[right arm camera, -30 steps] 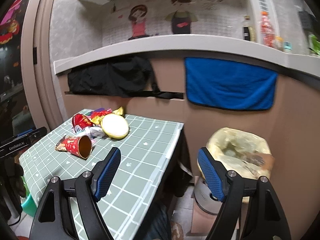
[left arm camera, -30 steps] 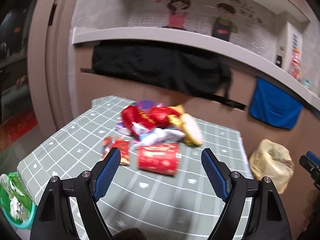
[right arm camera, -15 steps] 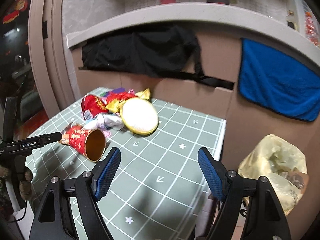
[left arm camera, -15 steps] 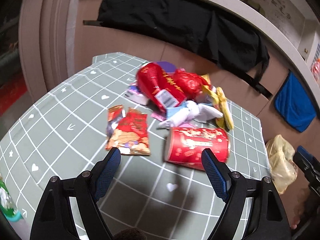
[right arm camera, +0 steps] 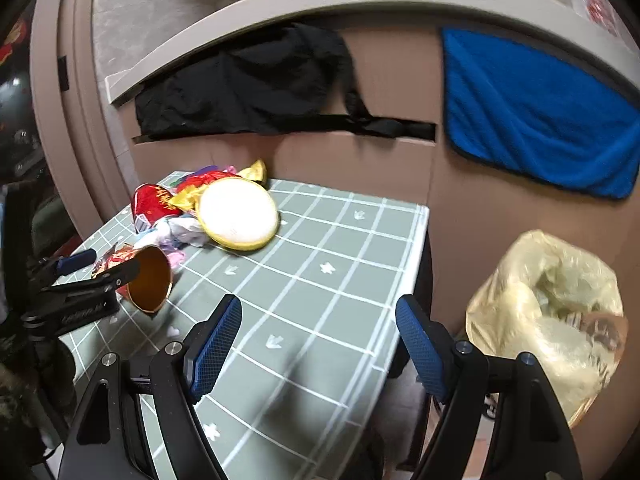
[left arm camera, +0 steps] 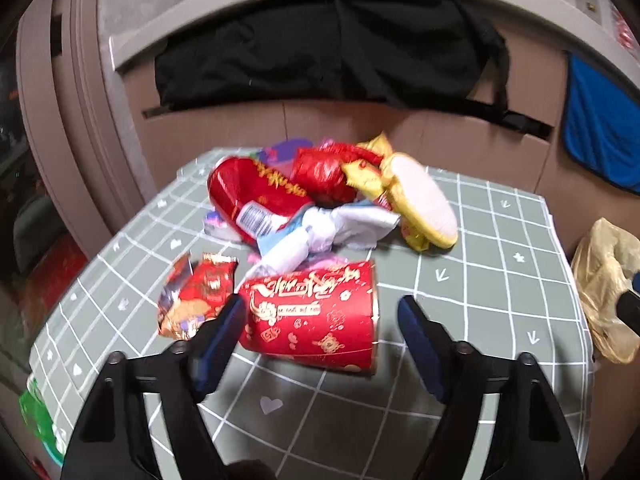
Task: Collect trash
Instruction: 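Grasp the red paper cup with the left gripper while the right gripper approaches the wrappers, then grasp the red snack wrapper with the right gripper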
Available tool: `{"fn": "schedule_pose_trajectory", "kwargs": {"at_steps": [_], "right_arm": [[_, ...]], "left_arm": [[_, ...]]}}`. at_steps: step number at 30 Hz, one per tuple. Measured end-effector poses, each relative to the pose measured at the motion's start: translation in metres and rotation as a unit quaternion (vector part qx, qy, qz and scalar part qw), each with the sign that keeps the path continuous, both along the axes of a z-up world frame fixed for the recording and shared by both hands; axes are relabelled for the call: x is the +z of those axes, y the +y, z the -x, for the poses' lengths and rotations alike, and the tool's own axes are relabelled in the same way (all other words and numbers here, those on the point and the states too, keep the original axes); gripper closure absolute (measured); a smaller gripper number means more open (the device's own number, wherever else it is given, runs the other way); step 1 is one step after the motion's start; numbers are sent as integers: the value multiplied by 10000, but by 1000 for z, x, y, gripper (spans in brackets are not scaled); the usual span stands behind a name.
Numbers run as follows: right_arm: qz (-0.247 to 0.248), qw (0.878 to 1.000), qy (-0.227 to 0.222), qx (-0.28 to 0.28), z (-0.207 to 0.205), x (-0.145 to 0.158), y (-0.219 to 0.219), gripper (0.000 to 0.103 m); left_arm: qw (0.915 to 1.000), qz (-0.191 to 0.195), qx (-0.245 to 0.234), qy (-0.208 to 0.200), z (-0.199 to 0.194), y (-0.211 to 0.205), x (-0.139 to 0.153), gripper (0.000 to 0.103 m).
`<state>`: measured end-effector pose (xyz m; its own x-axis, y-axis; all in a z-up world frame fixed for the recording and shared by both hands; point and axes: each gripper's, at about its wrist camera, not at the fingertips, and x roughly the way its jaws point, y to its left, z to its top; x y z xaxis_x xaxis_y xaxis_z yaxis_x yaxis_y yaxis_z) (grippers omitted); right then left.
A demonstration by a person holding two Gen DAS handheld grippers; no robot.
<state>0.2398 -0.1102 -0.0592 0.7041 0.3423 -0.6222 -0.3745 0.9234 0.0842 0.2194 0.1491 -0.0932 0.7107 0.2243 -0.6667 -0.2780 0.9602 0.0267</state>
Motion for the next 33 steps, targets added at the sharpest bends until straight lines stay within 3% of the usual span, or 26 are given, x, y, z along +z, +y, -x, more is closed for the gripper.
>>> {"fn": "schedule_pose_trajectory", "kwargs": {"at_steps": [3, 7, 11, 13, 18, 20, 28, 33], "right_arm": [[-164, 9997, 145, -110, -1, -8, -13, 26], [-286, 9992, 236, -116, -3, -11, -14, 26], [-200, 9996, 195, 16, 0, -10, -1, 26], [-130, 9997, 168, 112, 1, -10, 9, 26], [68, 9987, 240, 436, 0, -10, 44, 26], [163, 9981, 219, 549, 1, -8, 59, 26], [407, 9848, 243, 1671, 0, 1, 158, 26], [496, 9696, 273, 2379, -2, -5, 231, 26]], "left_arm": [[9999, 59, 141, -21, 2, 11, -2, 42], [9981, 235, 535, -202, 15, 47, 2, 43], [9955, 550, 766, -133, 23, 82, -4, 47], [9943, 724, 775, -104, 24, 97, -9, 54], [9929, 1055, 542, -30, 19, 111, -18, 91], [9923, 1126, 476, -199, 26, 118, -12, 96], [9857, 901, 936, -1074, 92, 178, 23, 97], [9765, 1130, 1325, -1265, 116, 211, 17, 97]]}}
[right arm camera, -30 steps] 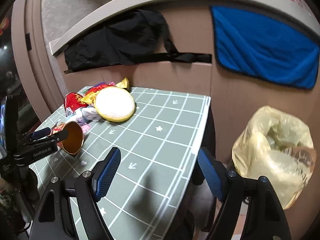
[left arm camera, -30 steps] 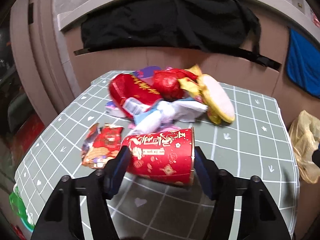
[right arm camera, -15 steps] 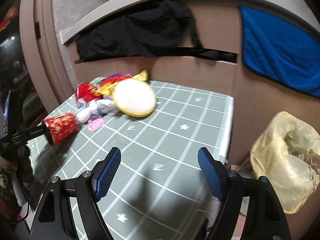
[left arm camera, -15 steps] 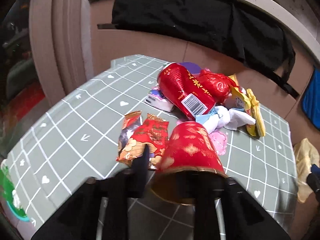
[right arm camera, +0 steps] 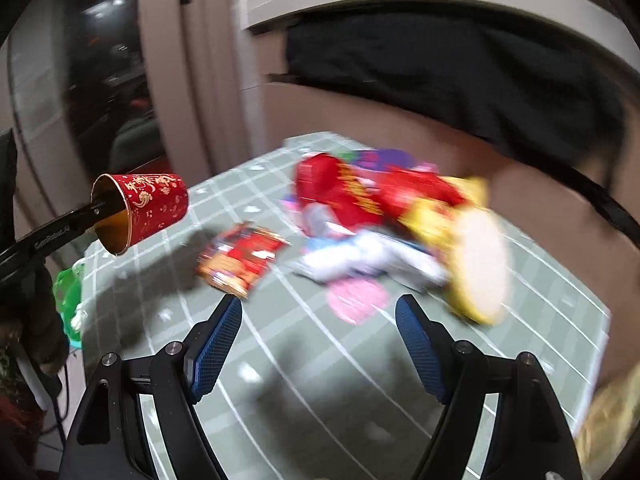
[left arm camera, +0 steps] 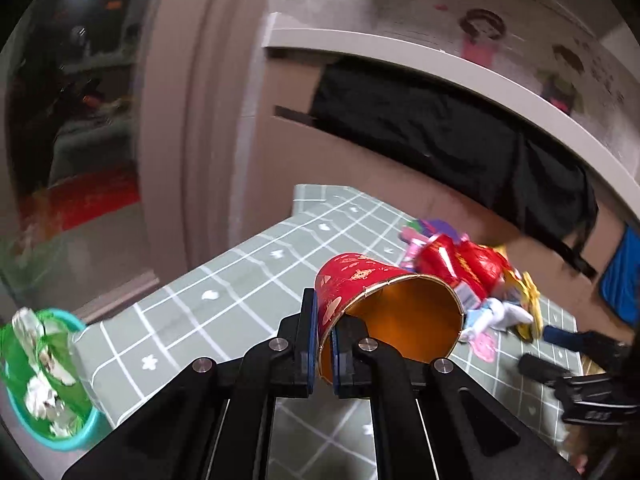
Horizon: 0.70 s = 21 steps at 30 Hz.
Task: Collect trash
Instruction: 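Grasp the red snack wrapper with the right gripper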
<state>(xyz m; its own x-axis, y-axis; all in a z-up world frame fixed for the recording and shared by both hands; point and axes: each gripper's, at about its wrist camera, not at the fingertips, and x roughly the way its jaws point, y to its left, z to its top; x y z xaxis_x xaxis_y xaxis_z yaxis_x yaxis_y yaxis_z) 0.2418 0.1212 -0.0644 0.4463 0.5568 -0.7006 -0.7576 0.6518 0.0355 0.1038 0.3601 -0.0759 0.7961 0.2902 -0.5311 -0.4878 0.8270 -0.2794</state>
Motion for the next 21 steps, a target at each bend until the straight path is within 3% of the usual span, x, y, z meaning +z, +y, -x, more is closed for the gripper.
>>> {"fn": "schedule_pose_trajectory", "kwargs": {"at_steps": [3, 8, 17, 21], "right_arm": [[0, 9992, 348, 185, -5, -18, 44, 26], [14, 9974, 714, 46, -18, -43, 86, 27], [322, 9956, 872, -134, -36, -66, 138, 27], [600, 9960, 669, -7, -35, -70, 147, 28]], "left_arm": [[9998, 170, 52, 45, 6, 15, -10, 97], [9996, 240, 124, 42, 14, 24, -18, 97], [9988, 406, 266, 26, 20, 36, -28, 97], [9986, 471, 252, 48, 18, 38, -29, 97]]}}
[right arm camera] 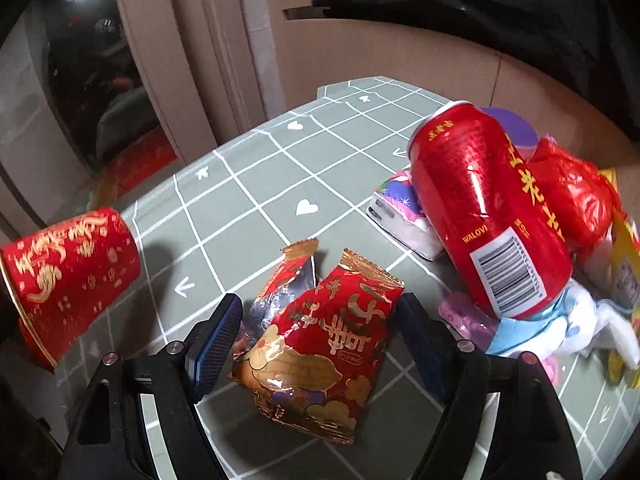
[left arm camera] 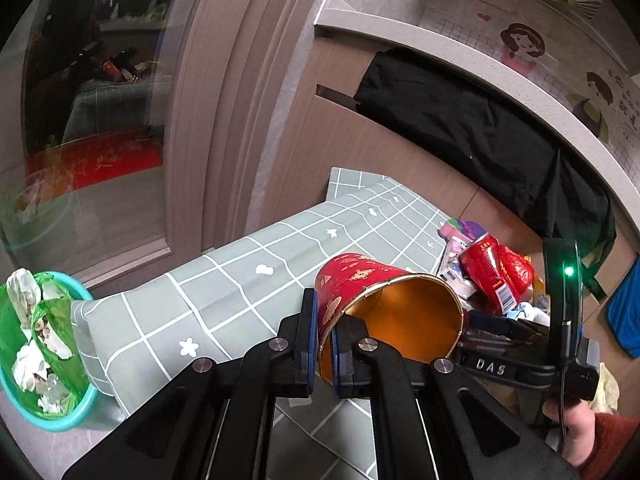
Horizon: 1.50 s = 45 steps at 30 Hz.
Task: Collect trash
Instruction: 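Grasp the red snack wrapper with the right gripper, then carry cup and wrapper to the yellow trash bag and release both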
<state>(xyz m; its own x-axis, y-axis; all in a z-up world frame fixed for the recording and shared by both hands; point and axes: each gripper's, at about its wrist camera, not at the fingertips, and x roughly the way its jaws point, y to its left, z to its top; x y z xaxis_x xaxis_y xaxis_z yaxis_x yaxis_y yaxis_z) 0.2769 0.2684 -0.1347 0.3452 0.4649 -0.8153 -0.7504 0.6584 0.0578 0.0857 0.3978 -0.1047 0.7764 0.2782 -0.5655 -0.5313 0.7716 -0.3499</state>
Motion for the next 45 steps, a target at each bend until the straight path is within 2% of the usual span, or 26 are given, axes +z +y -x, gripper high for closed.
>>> {"fn": "schedule_pose_trajectory", "kwargs": {"at_steps": [2, 4, 7, 11, 16, 19, 29, 33, 36, 42, 45], "right_arm": [[188, 9997, -169, 54, 5, 1, -1, 44], [280, 9991, -273, 170, 8, 4, -9, 71], [115, 9997, -2, 223, 5, 13, -32, 75], [-182, 9998, -7, 81, 5, 37, -78, 76], [-370, 9978, -513, -185, 13, 76, -144, 76], [-472, 9948, -821, -376, 16, 96, -182, 76], [-1029, 9818, -1185, -1068, 9, 138, -312, 76], [-1113, 9728, -1468, -1407, 11, 151, -368, 76], [-1136, 9629, -1663, -1797, 14, 159, -419, 76], [-1102, 9442, -1828, -2507, 17, 168, -500, 76], [-1079, 9352, -1859, -2813, 19, 171, -533, 76]], "left_arm": [[10000, 33, -57, -27, -2, -2, 2, 97], [9999, -1, -141, -58, -5, -9, 6, 97], [9994, 0, -316, -115, -10, -21, 13, 97], [9976, -92, -634, -265, -20, -47, 30, 97], [9932, -232, -1076, -383, -38, -90, 51, 97], [9888, -398, -1375, -428, -53, -127, 68, 97], [9716, -972, -2067, -616, -95, -254, 122, 97], [9600, -1151, -2461, -672, -115, -313, 137, 97], [9467, -1224, -2881, -756, -130, -360, 145, 97], [9192, -1104, -3655, -965, -151, -435, 147, 97], [9084, -1072, -3928, -949, -161, -462, 145, 97]]}}
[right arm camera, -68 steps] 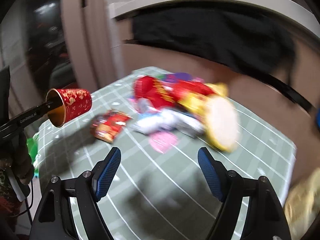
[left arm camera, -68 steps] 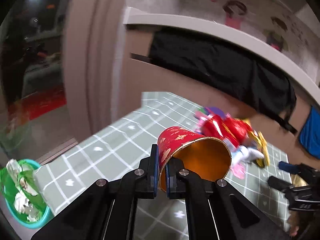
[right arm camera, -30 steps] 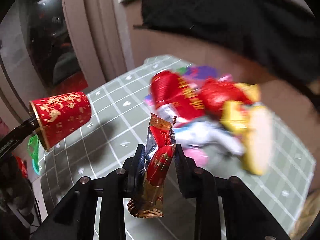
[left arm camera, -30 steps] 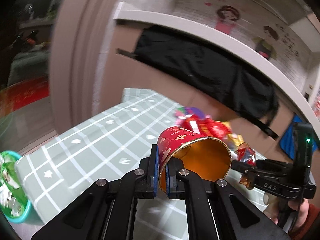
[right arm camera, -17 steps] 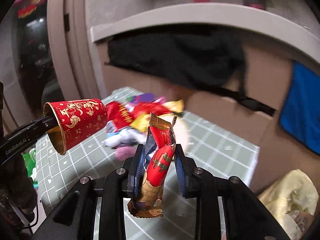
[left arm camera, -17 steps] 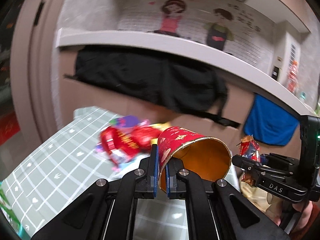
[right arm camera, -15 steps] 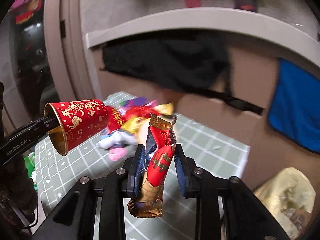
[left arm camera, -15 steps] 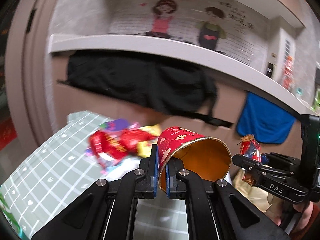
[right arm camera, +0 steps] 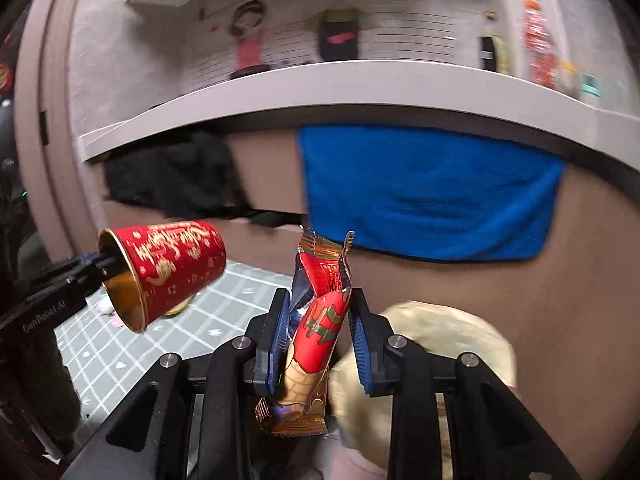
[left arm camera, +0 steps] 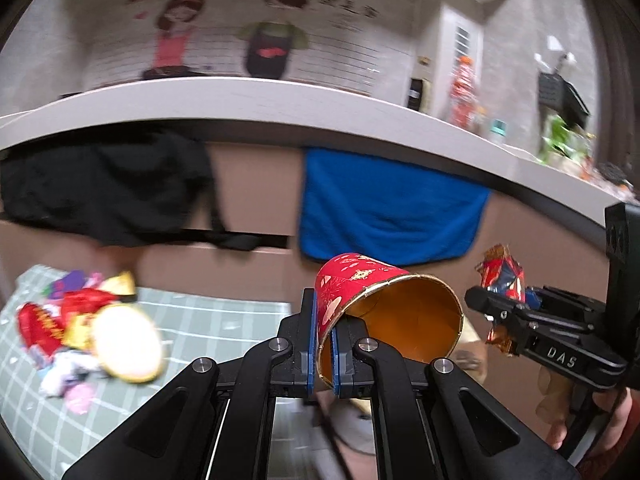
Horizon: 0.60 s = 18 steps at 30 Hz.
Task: Collect trash
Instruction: 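Carry cup and wrapper to the yellow trash bag and release both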
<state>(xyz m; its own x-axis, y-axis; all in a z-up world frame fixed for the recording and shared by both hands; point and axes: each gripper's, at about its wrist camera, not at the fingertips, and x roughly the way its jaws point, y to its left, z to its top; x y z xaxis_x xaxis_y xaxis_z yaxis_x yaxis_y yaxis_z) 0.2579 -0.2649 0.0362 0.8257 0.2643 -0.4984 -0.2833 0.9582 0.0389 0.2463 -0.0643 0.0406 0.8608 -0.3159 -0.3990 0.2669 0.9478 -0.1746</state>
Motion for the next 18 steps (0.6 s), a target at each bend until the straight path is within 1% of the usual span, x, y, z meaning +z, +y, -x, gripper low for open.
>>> {"fn": "schedule_pose_trajectory", "kwargs": {"at_steps": [4, 8, 14, 18], "right_arm": [[68, 9992, -69, -391, 1, 2, -29, 75], [104, 9981, -77, -604, -2, -3, -48, 75], [-40, 9968, 29, -802, -13, -15, -76, 75], [-201, 9960, 221, -840, -27, -27, -91, 75]], "left_arm": [[9995, -51, -297, 83, -13, -37, -5, 97], [9986, -44, -481, 233, -29, -63, -13, 97], [9977, -75, -655, 184, -45, -87, -22, 97], [9966, -60, -716, 408, -65, -98, -34, 97]]}}
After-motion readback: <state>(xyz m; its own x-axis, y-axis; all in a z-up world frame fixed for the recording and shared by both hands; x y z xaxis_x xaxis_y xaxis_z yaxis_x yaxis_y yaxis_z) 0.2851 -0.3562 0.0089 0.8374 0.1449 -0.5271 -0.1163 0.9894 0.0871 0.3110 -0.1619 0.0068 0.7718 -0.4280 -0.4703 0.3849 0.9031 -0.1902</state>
